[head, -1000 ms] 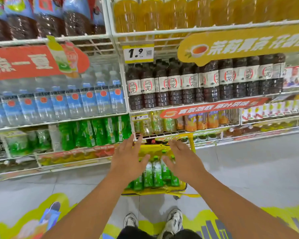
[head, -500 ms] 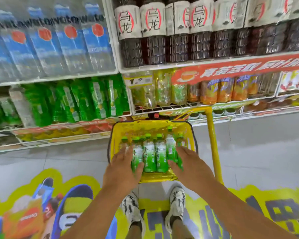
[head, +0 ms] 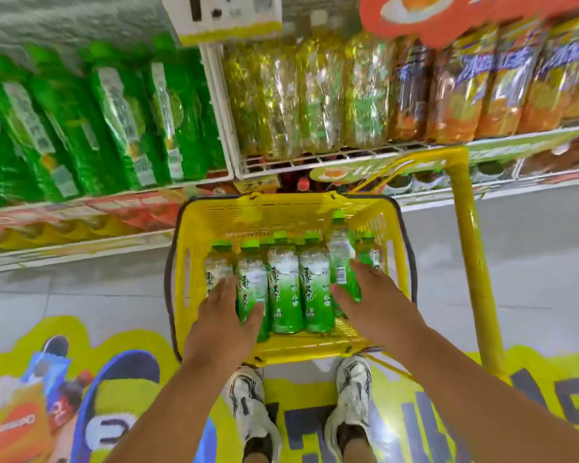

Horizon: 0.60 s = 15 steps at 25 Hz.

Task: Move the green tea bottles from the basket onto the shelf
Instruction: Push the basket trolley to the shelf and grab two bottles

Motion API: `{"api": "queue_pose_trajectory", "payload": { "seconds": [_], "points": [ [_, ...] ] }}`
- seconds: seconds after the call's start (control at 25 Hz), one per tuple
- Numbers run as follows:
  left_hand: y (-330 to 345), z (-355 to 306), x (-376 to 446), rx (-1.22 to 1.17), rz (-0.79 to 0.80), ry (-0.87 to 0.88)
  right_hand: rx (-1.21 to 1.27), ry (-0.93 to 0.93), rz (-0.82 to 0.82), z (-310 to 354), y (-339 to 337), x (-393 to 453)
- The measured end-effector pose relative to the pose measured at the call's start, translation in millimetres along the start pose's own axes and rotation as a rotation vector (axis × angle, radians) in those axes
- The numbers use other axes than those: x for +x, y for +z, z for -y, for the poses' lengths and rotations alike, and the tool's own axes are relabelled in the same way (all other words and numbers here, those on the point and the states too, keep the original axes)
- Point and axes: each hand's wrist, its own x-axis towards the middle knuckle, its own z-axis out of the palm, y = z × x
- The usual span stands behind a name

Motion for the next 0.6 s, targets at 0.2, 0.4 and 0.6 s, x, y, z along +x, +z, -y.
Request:
{"api": "queue_pose_trajectory", "payload": {
  "seconds": [0.2, 0.4, 0.6],
  "points": [
    [26, 8, 39, -0.054, -0.009, -0.049, 0.087, 0.025, -0.09, -4, 0, 56],
    [41, 10, 57, -0.099, -0.039, -0.041, 0.114, 0.045, -0.129, 6, -13, 107],
    [53, 16, 68, -0.191, -0.025, -0.095, 0.196, 0.087, -0.077, 11, -16, 144]
  ]
}}
